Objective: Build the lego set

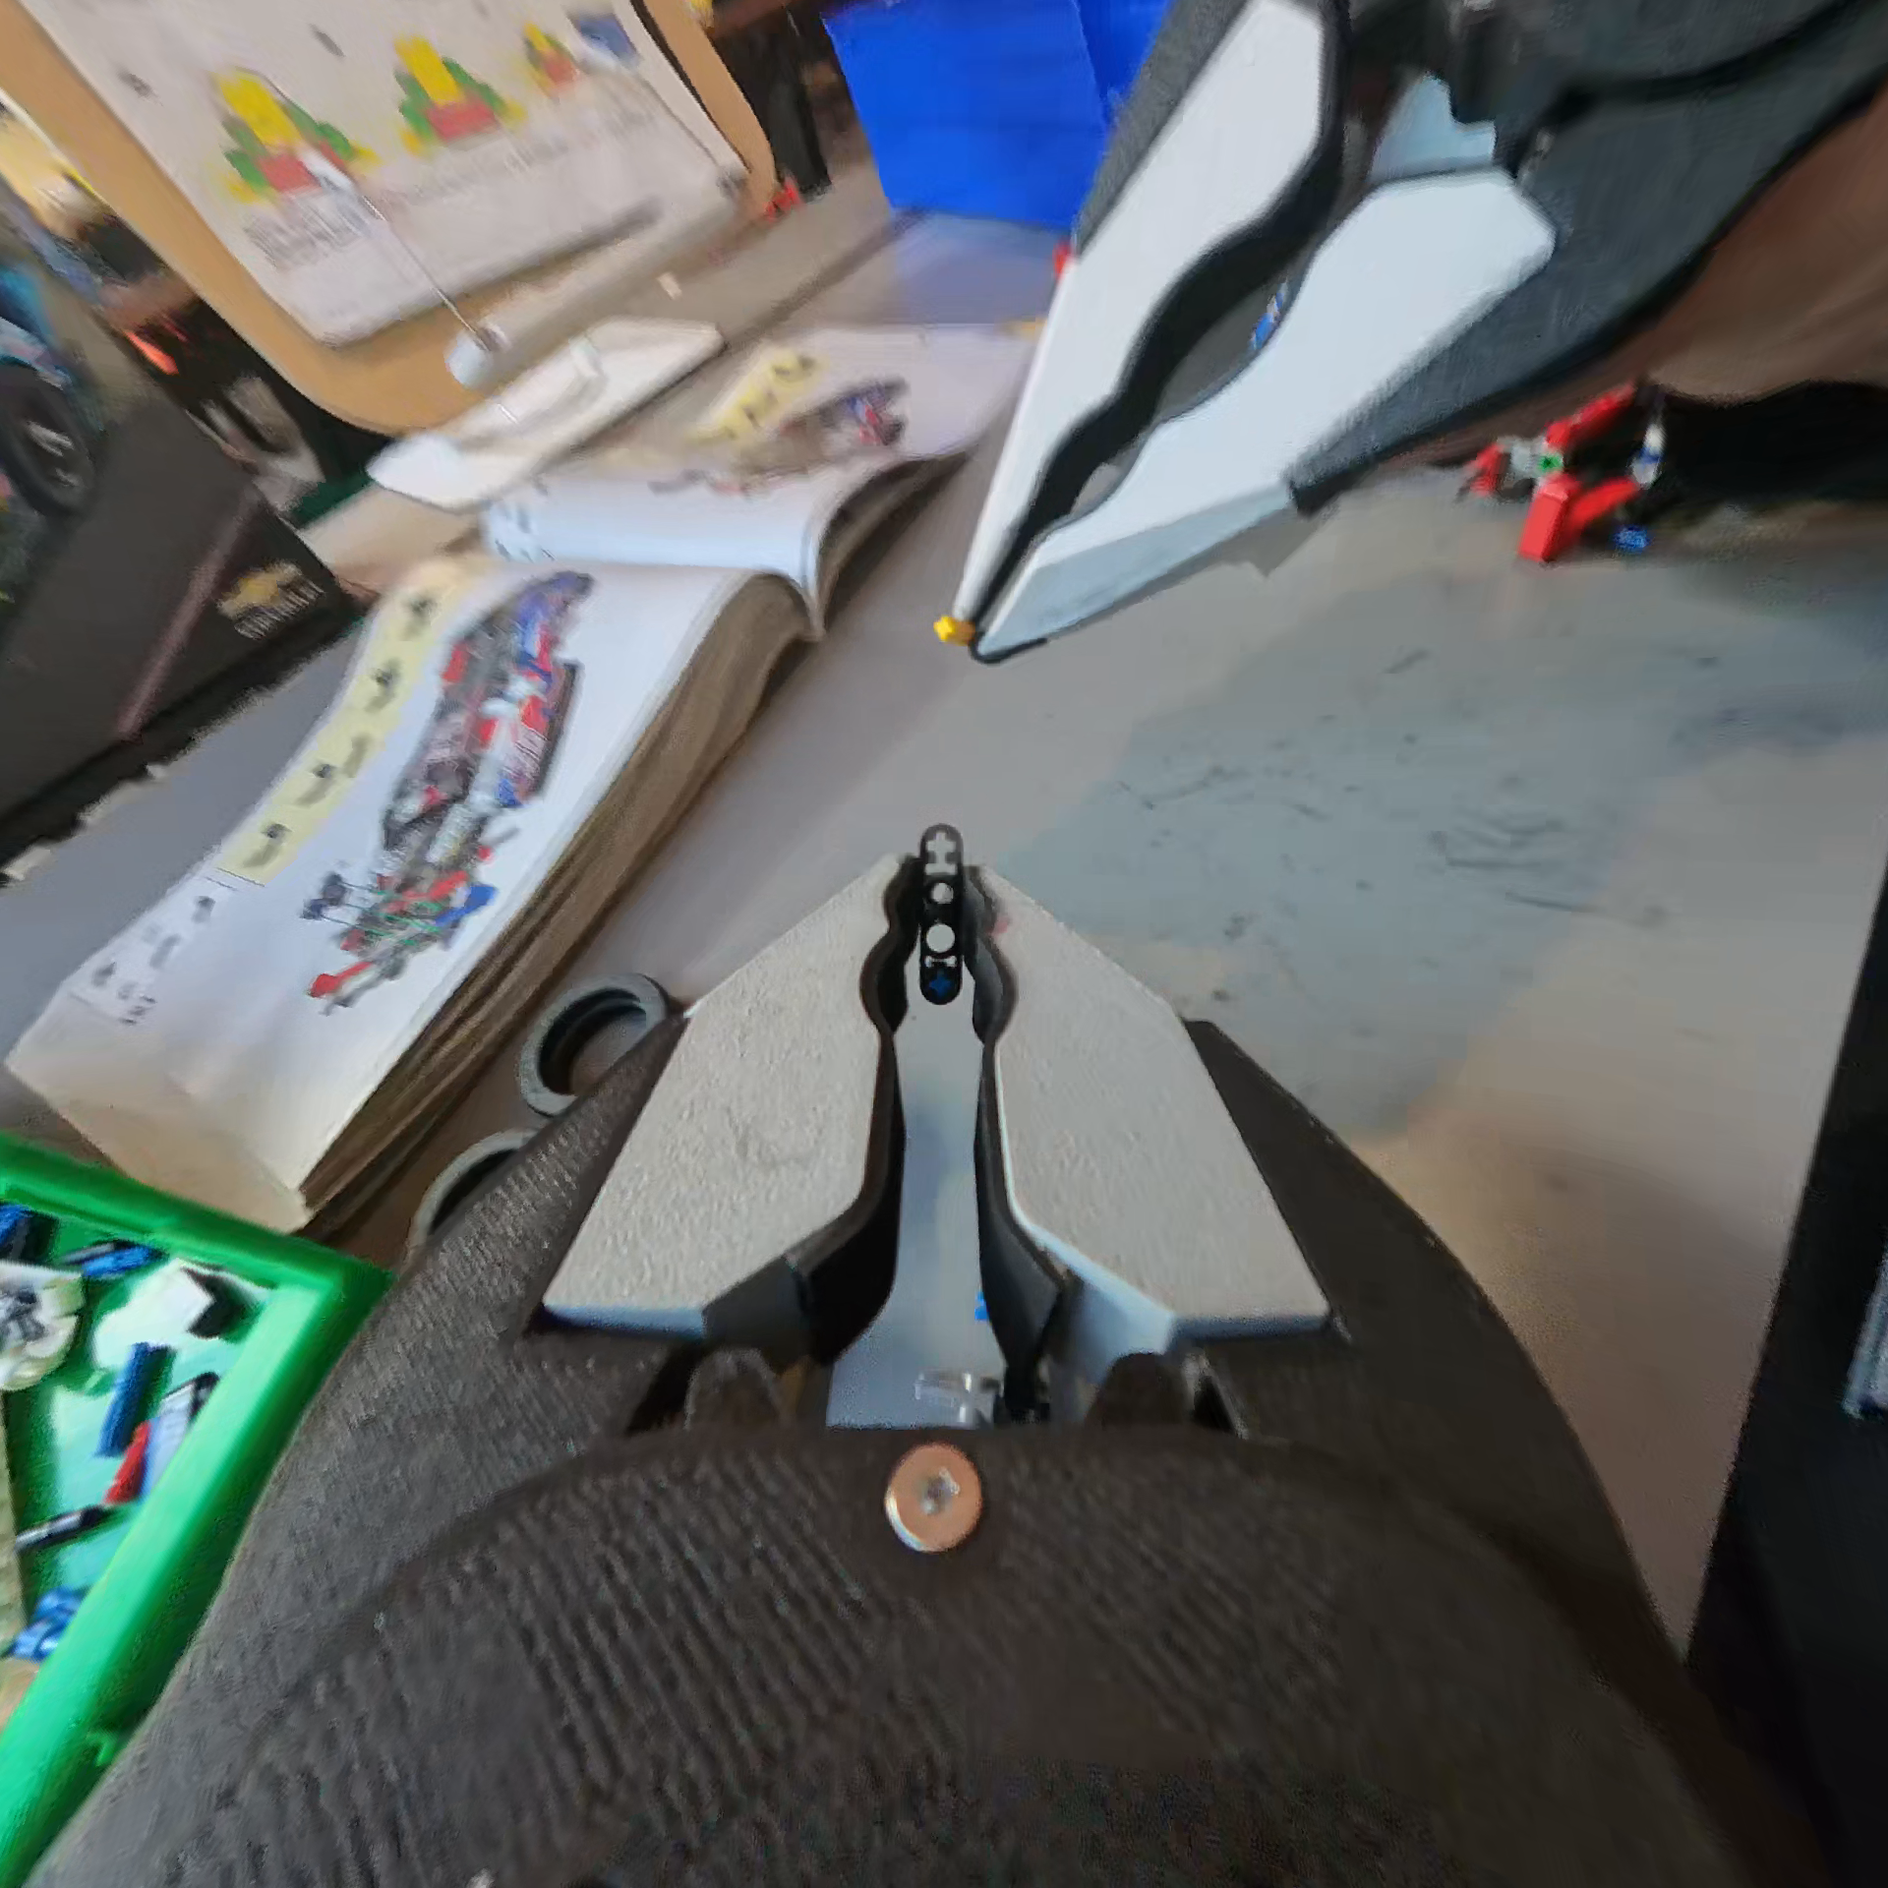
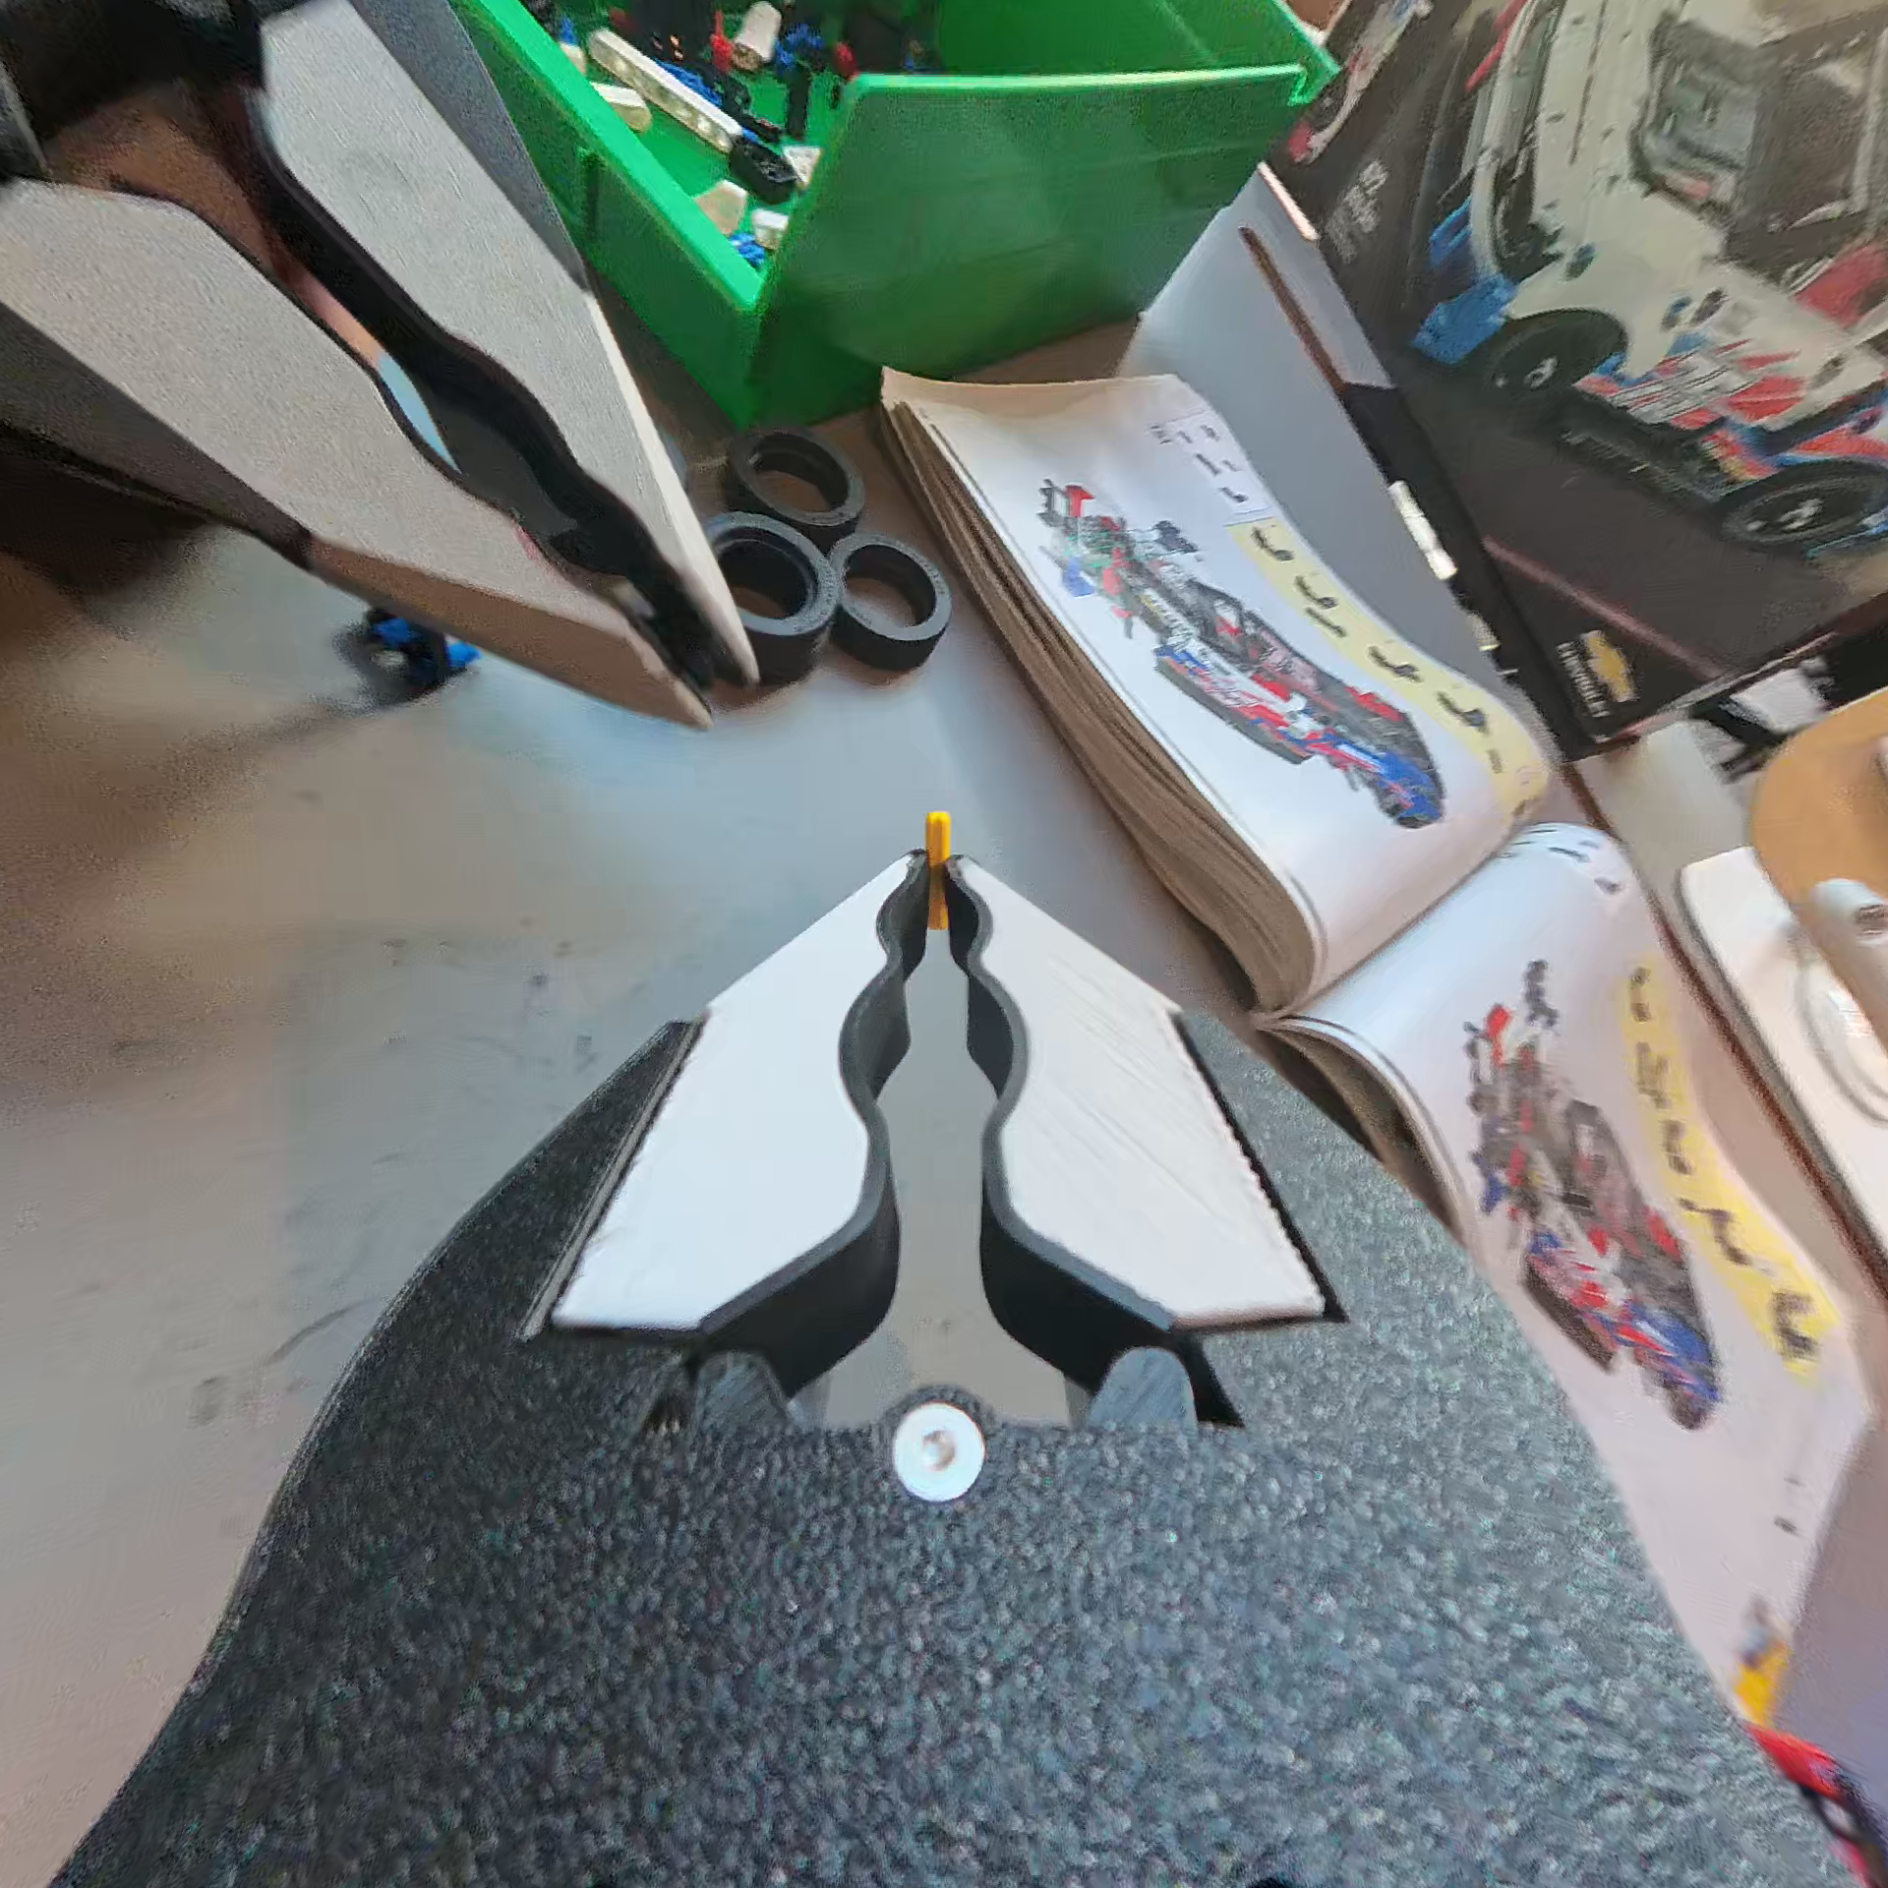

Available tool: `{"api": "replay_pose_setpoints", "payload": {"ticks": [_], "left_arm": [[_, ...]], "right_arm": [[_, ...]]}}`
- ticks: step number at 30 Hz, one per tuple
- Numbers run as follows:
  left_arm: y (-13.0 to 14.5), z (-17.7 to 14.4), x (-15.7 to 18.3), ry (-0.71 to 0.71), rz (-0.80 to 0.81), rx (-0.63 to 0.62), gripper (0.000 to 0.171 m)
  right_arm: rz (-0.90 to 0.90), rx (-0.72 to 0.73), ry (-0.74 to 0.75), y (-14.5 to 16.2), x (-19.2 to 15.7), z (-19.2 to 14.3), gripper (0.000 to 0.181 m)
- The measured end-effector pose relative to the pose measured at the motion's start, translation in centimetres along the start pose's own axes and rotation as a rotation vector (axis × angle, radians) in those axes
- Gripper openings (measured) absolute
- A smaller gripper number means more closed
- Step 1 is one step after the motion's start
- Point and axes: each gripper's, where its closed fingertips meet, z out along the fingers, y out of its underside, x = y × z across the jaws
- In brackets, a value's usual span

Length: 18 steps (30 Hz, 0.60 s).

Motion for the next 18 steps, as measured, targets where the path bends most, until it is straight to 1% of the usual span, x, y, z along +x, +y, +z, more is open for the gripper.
{"api": "replay_pose_setpoints", "payload": {"ticks": [3, 5, 7, 8, 9, 10, 12, 14, 16, 17, 18], "left_arm": [[1.2, 1.3, 1.1, 0.075, 0.039, -0.125, 0.005], [1.6, 2.1, 1.5, 0.094, 0.084, -0.213, 0.005], [2.6, 2.9, 2.6, 0.169, 0.067, -0.319, 0.005], [3.1, 3.1, 3.3, 0.213, 0.051, -0.360, 0.013], [3.6, 3.3, 4.0, 0.255, 0.031, -0.394, 0.025], [3.3, 3.4, 4.2, 0.273, 0.004, -0.388, 0.025], [3.4, 3.4, 4.3, 0.292, 0.003, -0.393, 0.023], [3.5, 3.3, 4.3, 0.306, -0.026, -0.397, 0.028], [3.5, 3.0, 4.2, 0.313, -0.054, -0.401, 0.040], [3.2, 2.7, 4.0, 0.299, -0.039, -0.375, 0.039], [2.3, 2.4, 3.3, 0.254, 0.000, -0.320, 0.033]], "right_arm": [[0.100, -0.026, -0.073, 0.6, -0.1, 0.5, 0.003], [0.139, -0.116, -0.099, 1.8, 0.8, 0.9, 0.003], [0.188, -0.211, -0.150, 3.3, 1.1, 1.3, 0.003], [0.223, -0.254, -0.195, 4.1, 0.7, 1.4, 0.003], [0.259, -0.303, -0.230, 5.0, 0.3, 1.4, 0.005], [0.282, -0.345, -0.253, 5.8, 0.0, 1.5, 0.011], [0.284, -0.398, -0.309, 7.1, -1.1, 1.8, 0.013], [0.288, -0.343, -0.317, 6.7, -0.9, 1.8, 0.000], [0.276, -0.299, -0.281, 6.1, -0.2, 1.5, 0.000], [0.270, -0.247, -0.285, 5.2, -0.2, 1.2, 0.000], [0.277, -0.195, -0.307, 4.2, -0.4, 0.9, 0.000]]}}
